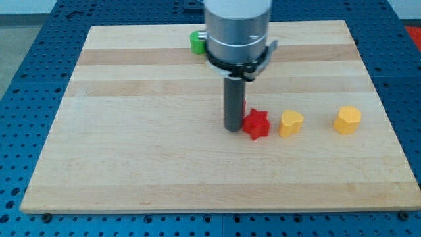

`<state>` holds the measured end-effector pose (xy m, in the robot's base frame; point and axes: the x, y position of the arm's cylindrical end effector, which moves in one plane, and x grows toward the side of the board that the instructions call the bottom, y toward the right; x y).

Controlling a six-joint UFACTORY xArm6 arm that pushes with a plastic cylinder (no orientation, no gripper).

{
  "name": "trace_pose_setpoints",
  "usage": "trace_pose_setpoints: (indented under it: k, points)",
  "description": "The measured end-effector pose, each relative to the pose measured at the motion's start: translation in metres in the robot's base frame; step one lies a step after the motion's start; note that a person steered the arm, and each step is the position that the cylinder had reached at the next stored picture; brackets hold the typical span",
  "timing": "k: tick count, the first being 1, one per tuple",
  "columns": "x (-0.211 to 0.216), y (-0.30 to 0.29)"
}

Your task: Slide the red circle to the center right

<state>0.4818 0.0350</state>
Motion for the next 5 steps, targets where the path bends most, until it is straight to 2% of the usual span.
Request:
trace_pose_setpoints:
  k: [1, 2, 4, 5]
  points:
    - [-0.009, 0.029]
    - [-0.018, 0.013]
    - [0.004, -0.054]
    - [-0.016, -0.054]
